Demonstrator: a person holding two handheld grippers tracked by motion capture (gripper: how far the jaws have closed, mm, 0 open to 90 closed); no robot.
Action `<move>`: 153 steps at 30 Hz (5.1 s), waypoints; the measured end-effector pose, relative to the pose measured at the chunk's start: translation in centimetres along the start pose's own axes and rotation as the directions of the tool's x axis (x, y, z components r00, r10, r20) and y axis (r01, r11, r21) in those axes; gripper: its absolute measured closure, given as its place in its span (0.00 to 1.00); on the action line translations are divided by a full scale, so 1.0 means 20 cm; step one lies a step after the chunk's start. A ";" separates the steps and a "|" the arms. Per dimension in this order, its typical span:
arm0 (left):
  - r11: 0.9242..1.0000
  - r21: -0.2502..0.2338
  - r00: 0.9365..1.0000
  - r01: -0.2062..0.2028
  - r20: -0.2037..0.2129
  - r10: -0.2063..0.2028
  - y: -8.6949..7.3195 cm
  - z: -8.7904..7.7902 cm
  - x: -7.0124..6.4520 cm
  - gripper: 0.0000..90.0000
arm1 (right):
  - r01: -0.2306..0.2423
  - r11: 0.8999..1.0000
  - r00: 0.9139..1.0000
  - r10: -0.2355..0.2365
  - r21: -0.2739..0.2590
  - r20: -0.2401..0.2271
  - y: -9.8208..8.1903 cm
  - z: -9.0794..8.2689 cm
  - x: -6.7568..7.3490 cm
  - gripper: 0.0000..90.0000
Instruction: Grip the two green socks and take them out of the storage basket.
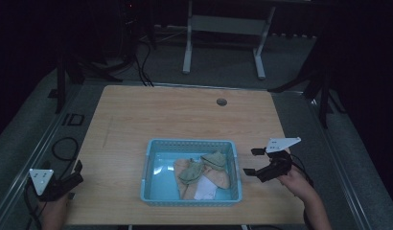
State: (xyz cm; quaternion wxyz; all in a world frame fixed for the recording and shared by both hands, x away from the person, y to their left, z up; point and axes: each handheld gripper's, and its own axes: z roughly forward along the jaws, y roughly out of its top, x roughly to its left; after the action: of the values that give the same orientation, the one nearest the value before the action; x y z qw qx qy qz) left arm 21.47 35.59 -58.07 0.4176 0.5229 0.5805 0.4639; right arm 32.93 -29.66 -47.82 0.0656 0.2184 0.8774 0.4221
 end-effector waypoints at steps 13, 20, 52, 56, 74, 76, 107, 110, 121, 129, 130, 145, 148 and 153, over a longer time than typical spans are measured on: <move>1.000 0.007 1.000 0.004 0.017 -0.004 0.00 0.00 0.00 0.00 | 0.129 0.990 0.990 -0.125 0.052 -0.070 0.22 0.20 0.08 0.13; 1.000 0.005 1.000 -0.004 0.017 0.004 0.00 0.00 -0.01 0.00 | 0.153 0.985 0.982 -0.142 0.084 -0.125 0.31 0.28 0.13 0.15; 1.000 0.005 1.000 -0.002 0.023 0.002 0.00 0.00 0.00 0.00 | 0.455 0.819 0.879 -0.348 0.351 -0.326 0.42 0.84 0.43 0.82; 1.000 0.006 1.000 -0.002 0.022 0.002 0.00 0.00 0.00 0.00 | 0.456 0.826 0.878 -0.356 0.332 -0.321 0.45 0.81 0.44 0.93; 1.000 0.005 1.000 0.003 0.018 -0.003 0.00 0.00 0.00 0.00 | 0.461 0.869 0.869 -0.399 0.183 -0.293 0.66 0.61 0.47 0.94; 1.000 0.005 1.000 0.003 0.019 -0.003 0.00 0.00 0.00 0.00 | 0.463 0.869 0.868 -0.404 0.175 -0.288 0.68 0.59 0.47 0.94; 1.000 0.003 1.000 -0.003 0.007 0.003 0.00 0.00 -0.01 0.00 | 0.315 0.941 0.948 -0.307 0.126 -0.077 0.53 0.08 0.21 0.94; 1.000 0.005 1.000 -0.002 0.006 0.002 0.00 0.00 -0.01 0.00 | 0.276 0.954 0.961 -0.273 0.116 -0.037 0.45 -0.02 0.16 0.94; 1.000 0.001 1.000 -0.007 0.009 0.007 0.00 -0.01 -0.01 0.00 | 0.175 0.976 0.982 -0.182 0.130 0.047 0.24 -0.19 0.06 0.94; 1.000 -0.001 1.000 -0.013 0.007 0.013 0.00 -0.01 -0.01 0.00 | 0.082 0.988 0.991 -0.094 0.130 0.091 0.03 -0.24 -0.01 0.94; 1.000 0.000 1.000 -0.013 0.007 0.013 0.00 -0.01 -0.01 0.00 | 0.074 0.988 0.991 -0.087 0.138 0.097 0.00 -0.23 -0.02 0.94; 1.000 0.002 1.000 -0.014 0.004 0.014 0.00 -0.01 -0.02 0.00 | -0.041 0.982 0.996 0.026 0.182 0.084 -0.32 -0.11 0.01 0.94; 1.000 0.002 1.000 -0.014 0.004 0.014 0.00 -0.01 -0.02 0.00 | -0.061 0.983 0.996 0.048 0.174 0.077 -0.36 -0.10 0.02 0.94; 1.000 0.004 1.000 -0.011 0.006 0.011 0.00 -0.01 -0.01 0.00 | -0.066 0.979 0.997 0.056 0.193 0.055 -0.40 -0.08 0.04 0.92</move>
State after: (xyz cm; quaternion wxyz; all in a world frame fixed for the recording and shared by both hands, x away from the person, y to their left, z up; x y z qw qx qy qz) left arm 21.39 35.29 -58.05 0.4159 0.5282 0.5773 0.4634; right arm 29.02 -34.82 -52.91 0.0526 0.2609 0.9054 0.3307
